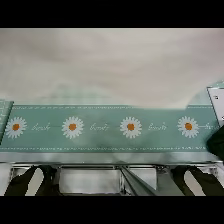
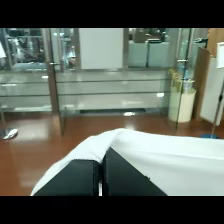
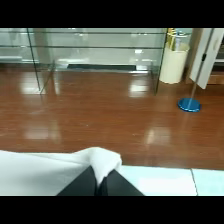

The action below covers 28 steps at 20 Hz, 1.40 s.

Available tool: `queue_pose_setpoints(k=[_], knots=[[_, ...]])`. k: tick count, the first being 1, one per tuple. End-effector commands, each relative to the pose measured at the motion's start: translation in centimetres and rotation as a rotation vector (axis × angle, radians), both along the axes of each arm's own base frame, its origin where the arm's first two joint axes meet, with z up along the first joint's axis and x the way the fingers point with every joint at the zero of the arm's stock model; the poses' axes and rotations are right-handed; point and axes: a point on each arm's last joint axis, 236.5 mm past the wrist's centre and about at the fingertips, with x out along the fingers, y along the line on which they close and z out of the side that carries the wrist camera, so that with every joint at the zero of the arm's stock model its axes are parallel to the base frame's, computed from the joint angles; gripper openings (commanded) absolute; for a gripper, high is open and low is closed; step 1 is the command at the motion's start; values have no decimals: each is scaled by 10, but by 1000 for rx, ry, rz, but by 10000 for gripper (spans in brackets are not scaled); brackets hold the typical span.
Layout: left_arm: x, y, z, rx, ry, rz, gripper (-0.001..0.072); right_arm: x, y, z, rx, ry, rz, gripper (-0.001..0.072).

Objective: Fold the shirts.

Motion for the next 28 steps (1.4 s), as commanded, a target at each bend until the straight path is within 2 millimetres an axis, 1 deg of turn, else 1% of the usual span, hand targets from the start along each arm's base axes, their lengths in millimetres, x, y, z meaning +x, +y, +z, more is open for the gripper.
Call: queue_pose_setpoints(k=[1, 3, 4, 5, 7, 8, 9, 12, 15, 17, 18, 19, 20, 21, 22, 23, 24, 25, 26, 27, 28], knots=[[-35, -13, -33, 41, 80, -43, 20, -44, 2, -16, -20, 17, -34, 24], [-32, -13, -71, 6, 223, -80, 20, -46, -1, -32, -18, 61, -45, 24], [-25, -7, -93, -41, 308, -61, 19, -42, -2, -45, -10, 104, -47, 24], [-14, 0, -120, -100, 410, -29, 19, -35, -4, -58, 13, 150, -49, 24], [15, 6, -176, -118, 592, -15, 20, -11, 2, -93, 55, 262, -1, 24], [33, 7, -203, -133, 661, -17, 20, 7, 5, -116, 73, 330, 32, 24], [55, 6, -231, -157, 723, -31, 20, 25, 8, -137, 96, 388, 63, 24], [123, -4, -311, -264, 868, -82, 20, 89, 13, -207, 175, 534, 135, 24], [190, -16, -387, -381, 989, -120, 20, 152, 19, -286, 217, 687, 165, 24], [233, -21, -432, -433, 1028, -145, 20, 198, 30, -337, 240, 755, 176, 24], [252, -19, -453, -461, 1043, -131, 20, 224, 33, -361, 247, 760, 167, 24], [273, -15, -472, -477, 1052, -113, 20, 248, 30, -381, 258, 757, 146, 24], [291, -11, -488, -485, 1063, -101, 19, 270, 25, -400, 289, 768, 115, 24], [305, -9, -500, -490, 1077, -98, 19, 289, 22, -416, 304, 788, 102, 24], [317, -9, -509, -495, 1097, -100, 19, 303, 20, -430, 302, 811, 102, 24], [324, -10, -517, -513, 1123, -98, 19, 316, 21, -441, 307, 834, 107, 24], [327, -13, -520, -522, 1150, -111, 20, 325, 22, -450, 316, 857, 108, 24], [328, -16, -519, -522, 1163, -124, 20, 330, 22, -456, 325, 879, 107, 24], [329, -16, -514, -511, 1158, -133, 20, 333, 21, -459, 334, 892, 106, 24], [327, -15, -505, -486, 1145, -150, 20, 334, 18, -458, 334, 900, 105, 24], [322, -15, -495, -463, 1141, -166, 20, 332, 13, -453, 338, 903, 102, 24]])
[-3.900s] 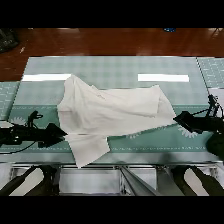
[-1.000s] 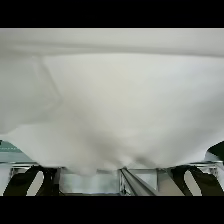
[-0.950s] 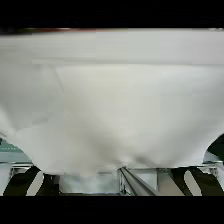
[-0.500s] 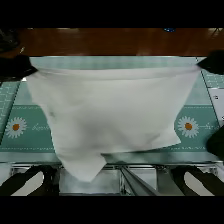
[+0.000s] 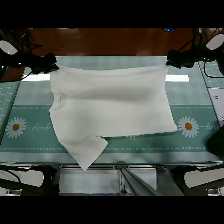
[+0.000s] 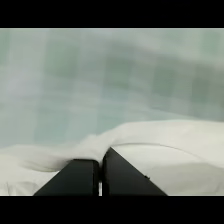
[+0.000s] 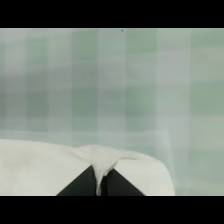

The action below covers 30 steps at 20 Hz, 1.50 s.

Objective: Fold the shirts.

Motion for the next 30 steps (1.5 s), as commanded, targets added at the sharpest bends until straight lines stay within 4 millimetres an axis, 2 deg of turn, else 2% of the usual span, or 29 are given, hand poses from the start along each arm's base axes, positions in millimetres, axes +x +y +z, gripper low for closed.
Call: queue_pose_setpoints(k=[1, 3, 5, 7, 10, 12, 13, 14, 15, 17, 20, 22, 24, 26, 28, 30], knots=[[-8, -5, 12, 9, 10, -79, 20, 4, -11, -10, 17, 59, -8, 25], [-40, -19, 13, 35, 58, -194, 20, -23, -19, -14, 14, 154, 35, 25], [-83, -26, -14, 46, 175, -234, 20, -61, -20, -35, 9, 302, 116, 25], [-121, -31, -50, 45, 262, -257, 20, -88, -20, -58, 13, 405, 151, 24], [-160, -32, -86, 25, 371, -252, 20, -108, -15, -84, 32, 480, 152, 25], [-169, -33, -97, 18, 399, -256, 21, -116, -12, -94, 46, 506, 149, 25], [-169, -33, -99, 15, 407, -252, 37, -120, -12, -99, 50, 523, 146, 41], [-170, -33, -99, 12, 413, -244, 200, -124, -12, -102, 56, 543, 130, 198], [-171, -33, -98, 12, 417, -248, 483, -127, -12, -101, 55, 557, 134, 413], [-176, -20, -85, 13, 449, -256, 509, -134, -25, -87, 27, 547, 139, 411], [-191, 13, -61, -15, 458, -187, 508, -138, -78, -44, -68, 443, 16, 411], [-222, 34, -59, -40, 468, -95, 509, -154, -101, -29, -49, 366, -109, 411], [-268, 44, -69, -82, 495, 8, 509, -189, -117, -36, -40, 344, -203, 411], [-296, 36, -80, -170, 466, 125, 509, -222, -112, -50, 28, 307, -288, 411], [-309, 10, -86, -305, 437, 201, 509, -240, -87, -62, 119, 255, -307, 411], [-339, -18, -97, -375, 525, 158, 508, -258, -65, -73, 174, 253, -300, 411]])
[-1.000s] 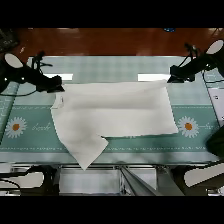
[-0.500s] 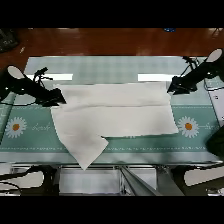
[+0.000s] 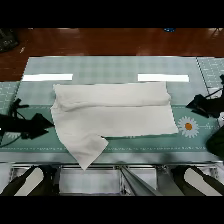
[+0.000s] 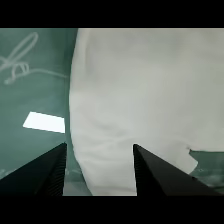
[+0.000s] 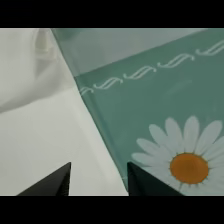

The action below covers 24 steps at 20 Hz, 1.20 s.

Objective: Fold the shirts.

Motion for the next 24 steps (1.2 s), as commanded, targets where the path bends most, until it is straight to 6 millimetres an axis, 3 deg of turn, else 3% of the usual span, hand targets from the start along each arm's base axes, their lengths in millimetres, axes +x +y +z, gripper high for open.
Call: queue_pose_setpoints(k=[1, 2, 4, 8, 11, 13, 14, 15, 16, 18, 22, 24], knots=[[-47, -39, -18, -125, 92, 25, 509, -29, 29, -19, 88, -61, -63, 410], [-57, -42, -26, -116, 144, 36, 508, -36, 34, -24, 97, -45, -61, 410], [-52, -43, -32, -77, 132, 32, 508, -43, 38, -29, 107, -21, -55, 410], [-58, -32, -53, 32, 206, 39, 508, -38, 44, -24, 146, -40, -70, 410], [-51, -44, -63, 20, 195, 33, 509, -34, 42, -23, 147, -53, -87, 411], [-43, -66, -68, -27, 156, 8, 507, -40, 35, -25, 130, -35, -91, 411], [-43, -74, -69, -38, 148, -16, 459, -46, 23, -28, 108, -16, -113, 411], [-42, -79, -69, -43, 138, -45, 212, -54, 8, -33, 77, 7, -137, 411], [-40, -81, -68, -46, 118, -73, 29, -65, -6, -38, 50, 38, -169, 410], [-36, -81, -63, -46, 92, -104, 20, -88, -16, -54, 56, 116, -251, 411], [-31, -80, -61, -44, 80, -103, 20, -87, 35, -71, 215, 128, -188, 410], [-32, -81, -60, -47, 84, -106, 20, -88, 47, -81, 246, 171, -150, 410]])
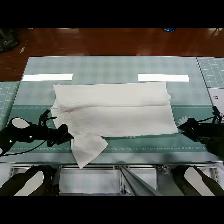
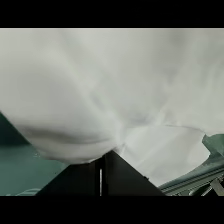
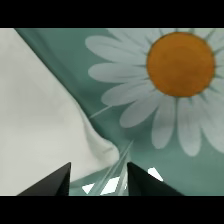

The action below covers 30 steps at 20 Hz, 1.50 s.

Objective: Fold the shirts.

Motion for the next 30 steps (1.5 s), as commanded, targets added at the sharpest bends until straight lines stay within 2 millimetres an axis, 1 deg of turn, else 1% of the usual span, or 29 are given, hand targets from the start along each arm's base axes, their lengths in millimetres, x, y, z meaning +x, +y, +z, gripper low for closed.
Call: queue_pose_setpoints(k=[1, 3, 5, 6, 7, 8, 9, 10, 12, 14, 15, 16, 17, 18, 19, 21, 24, 27, 30], knots=[[1, -2, 1, -4, -7, -12, 20, -4, 25, -17, 87, 50, 41, 410], [1, -1, 1, -4, -7, -12, 20, 4, 32, -25, 122, 46, 38, 409], [1, -1, 1, -4, -8, -12, 20, 23, 39, -28, 145, 1, 20, 406], [2, -1, 1, -3, -10, -12, 20, 34, 41, -28, 144, -21, 23, 315], [5, -1, 4, -2, -24, -20, 20, 44, 46, -24, 149, -49, 51, 151], [14, 1, 9, 2, -49, -26, 20, 55, 53, -14, 158, -95, 106, 27], [26, 2, 18, 3, -82, -31, 20, 65, 55, -1, 160, -130, 145, 25], [42, 4, 31, 6, -125, -41, 20, 76, 54, 14, 160, -162, 170, 25], [84, 11, 64, 30, -251, -45, 20, 99, 46, 42, 140, -228, 199, 25], [128, 21, 95, 63, -368, -29, 20, 126, 34, 67, 101, -298, 194, 24], [147, 24, 104, 66, -387, -23, 20, 137, 29, 77, 95, -323, 194, 24], [162, 25, 107, 65, -393, -27, 20, 148, 29, 83, 99, -338, 201, 24], [178, 28, 107, 63, -389, -24, 20, 157, 31, 85, 98, -345, 220, 24], [195, 31, 104, 61, -383, -18, 20, 169, 37, 87, 103, -350, 239, 24], [214, 34, 100, 59, -381, -12, 20, 183, 42, 86, 98, -357, 242, 25], [249, 38, 92, 48, -362, 4, 20, 217, 50, 81, 109, -359, 216, 24], [291, 39, 86, 15, -346, -6, 20, 251, 59, 71, 136, -347, 224, 25], [318, 41, 82, 4, -355, -32, 20, 273, 58, 58, 148, -330, 211, 24], [331, 42, 68, -1, -342, -39, 20, 286, 58, 41, 153, -317, 199, 25]])
